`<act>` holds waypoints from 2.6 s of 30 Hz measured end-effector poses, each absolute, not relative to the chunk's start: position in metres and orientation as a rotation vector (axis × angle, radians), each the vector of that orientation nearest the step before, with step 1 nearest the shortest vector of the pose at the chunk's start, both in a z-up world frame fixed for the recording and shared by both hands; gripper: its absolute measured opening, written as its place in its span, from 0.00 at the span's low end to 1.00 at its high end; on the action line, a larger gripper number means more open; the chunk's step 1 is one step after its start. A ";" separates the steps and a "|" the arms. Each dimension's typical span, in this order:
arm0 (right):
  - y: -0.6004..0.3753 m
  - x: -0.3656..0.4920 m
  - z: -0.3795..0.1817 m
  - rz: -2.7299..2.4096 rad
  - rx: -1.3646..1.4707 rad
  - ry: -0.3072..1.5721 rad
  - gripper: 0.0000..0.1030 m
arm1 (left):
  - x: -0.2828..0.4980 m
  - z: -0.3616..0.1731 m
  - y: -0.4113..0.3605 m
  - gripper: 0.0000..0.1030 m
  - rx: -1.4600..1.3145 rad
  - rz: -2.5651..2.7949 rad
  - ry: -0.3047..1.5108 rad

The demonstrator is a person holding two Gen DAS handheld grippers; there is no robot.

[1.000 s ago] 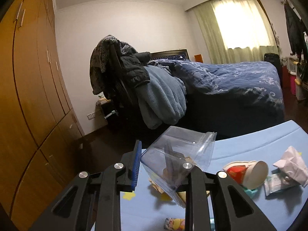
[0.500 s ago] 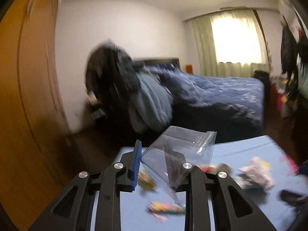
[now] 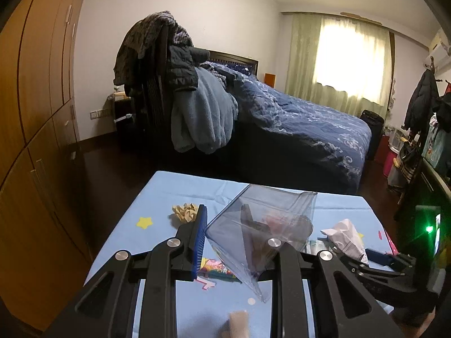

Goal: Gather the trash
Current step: 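Grasp the clear plastic box with the left tool while the right tool grasps the white tissue, then carry the box and tissue to the wastebasket and open both tools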

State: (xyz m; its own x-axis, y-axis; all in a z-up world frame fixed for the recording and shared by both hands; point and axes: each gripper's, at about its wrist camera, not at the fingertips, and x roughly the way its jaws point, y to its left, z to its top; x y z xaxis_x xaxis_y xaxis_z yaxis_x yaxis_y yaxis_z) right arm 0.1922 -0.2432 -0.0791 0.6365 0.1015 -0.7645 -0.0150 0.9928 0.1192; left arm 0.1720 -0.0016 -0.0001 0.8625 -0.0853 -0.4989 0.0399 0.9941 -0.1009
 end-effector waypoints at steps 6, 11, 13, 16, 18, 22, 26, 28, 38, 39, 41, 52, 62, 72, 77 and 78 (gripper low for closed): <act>-0.242 0.182 -0.073 0.058 0.058 0.843 0.33 | 0.165 0.001 -0.004 0.24 -0.049 -0.003 0.495; -0.245 0.167 -0.063 0.066 0.076 0.819 0.30 | 0.152 0.010 -0.007 0.24 -0.006 0.022 0.457; -0.248 0.161 -0.060 0.080 0.098 0.819 0.30 | 0.149 0.011 -0.006 0.24 -0.022 0.010 0.469; -0.254 0.145 -0.051 0.101 0.134 0.795 0.30 | 0.147 0.012 -0.004 0.24 -0.046 -0.008 0.496; -0.258 0.137 -0.047 0.115 0.151 0.791 0.30 | 0.145 0.011 -0.004 0.24 -0.060 -0.015 0.513; -0.270 0.122 -0.042 0.155 0.220 0.797 0.30 | 0.140 0.010 -0.005 0.24 -0.086 -0.035 0.543; -0.275 0.106 -0.037 0.161 0.240 0.784 0.30 | 0.135 0.009 -0.011 0.24 -0.084 -0.050 0.556; -0.277 0.099 -0.036 0.167 0.249 0.780 0.30 | 0.132 0.009 -0.014 0.24 -0.089 -0.071 0.569; -0.280 0.074 -0.038 0.176 0.263 0.778 0.30 | 0.122 0.004 -0.024 0.24 -0.120 -0.138 0.638; -0.280 0.073 -0.038 0.175 0.264 0.779 0.30 | 0.121 0.004 -0.025 0.24 -0.121 -0.141 0.643; -0.281 0.069 -0.038 0.176 0.270 0.778 0.30 | 0.120 0.004 -0.027 0.24 -0.121 -0.148 0.648; -0.278 0.052 -0.036 0.189 0.268 0.773 0.30 | 0.112 -0.002 -0.030 0.24 -0.133 -0.165 0.681; -0.281 0.043 -0.034 0.182 0.276 0.767 0.30 | 0.108 -0.002 -0.030 0.24 -0.126 -0.170 0.683; -0.341 0.005 -0.036 0.064 0.323 0.725 0.30 | 0.098 0.001 -0.084 0.24 -0.079 -0.289 0.691; -0.399 -0.026 -0.044 -0.084 0.355 0.703 0.30 | 0.093 -0.002 -0.146 0.24 -0.029 -0.421 0.702; -0.407 -0.030 -0.045 -0.106 0.360 0.701 0.30 | 0.092 -0.003 -0.161 0.24 -0.016 -0.455 0.702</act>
State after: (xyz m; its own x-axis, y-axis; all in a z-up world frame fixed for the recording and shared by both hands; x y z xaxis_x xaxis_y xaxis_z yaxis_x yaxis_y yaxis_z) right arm -0.0304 -0.4068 -0.0455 0.7614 0.0247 -0.6478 0.2148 0.9332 0.2881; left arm 0.0920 -0.1613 -0.0030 0.6697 -0.4089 -0.6199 0.3985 0.9023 -0.1647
